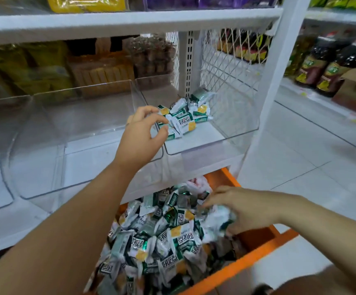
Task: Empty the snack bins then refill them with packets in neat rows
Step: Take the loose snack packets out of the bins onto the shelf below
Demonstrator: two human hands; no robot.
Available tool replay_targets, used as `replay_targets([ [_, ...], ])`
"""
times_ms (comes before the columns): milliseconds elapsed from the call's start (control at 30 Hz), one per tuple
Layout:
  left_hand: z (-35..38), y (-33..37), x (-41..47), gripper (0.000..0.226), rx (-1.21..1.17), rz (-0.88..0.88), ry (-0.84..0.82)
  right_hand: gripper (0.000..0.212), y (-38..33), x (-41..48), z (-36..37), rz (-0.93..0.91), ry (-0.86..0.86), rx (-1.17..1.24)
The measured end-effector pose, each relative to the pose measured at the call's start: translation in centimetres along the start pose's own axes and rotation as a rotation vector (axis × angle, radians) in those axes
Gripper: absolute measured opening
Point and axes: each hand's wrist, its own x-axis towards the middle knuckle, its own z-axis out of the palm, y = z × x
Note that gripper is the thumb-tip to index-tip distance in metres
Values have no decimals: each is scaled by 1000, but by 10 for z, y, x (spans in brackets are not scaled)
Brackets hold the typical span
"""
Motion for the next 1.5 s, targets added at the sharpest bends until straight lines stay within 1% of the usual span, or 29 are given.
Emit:
replay_targets([
  [67,0,0,0,15,3,-2,1,76,2,0,-4,-5,-7,29],
  [133,1,0,1,15,3,-6,1,69,0,-2,-20,-29,67,72],
  [233,1,-1,3,16,-2,-6,5,41,-2,-6,-60,-55,318,265],
  [267,1,-2,3,16,-15,-8,6,34,-2,-4,-75,-59,410,332],
  [333,1,-4,3,17,-79,-7,11,26,4,10,-102,-71,578,418],
  [400,-1,-5,4,16,-170,-8,38,26,15,38,-122,-50,665,421],
  [467,-4,-4,4,15,-232,-40,53,42,28,75,-133,6,655,317],
  [600,-5,-7,6,19,-332,-122,61,82,65,152,-143,118,563,106],
  [700,-3,-11,7,19,-382,-128,55,98,84,192,-153,173,493,22],
  [767,-3,-11,8,18,-397,-129,53,100,90,207,-160,178,426,-26],
  [833,-3,-12,9,18,-406,-130,51,97,93,216,-165,171,384,-69],
  [967,-3,-14,9,17,-430,-132,46,86,91,222,-165,137,345,-42],
  [1033,-2,-15,9,17,-433,-127,43,88,92,220,-163,113,310,-46],
  [1233,-3,-13,7,19,-449,-138,39,96,95,224,-156,100,357,-29],
  [1367,-4,-10,7,19,-461,-143,40,92,93,222,-156,91,335,53],
  [1500,-4,-11,8,16,-443,-132,45,90,95,211,-146,70,385,13],
])
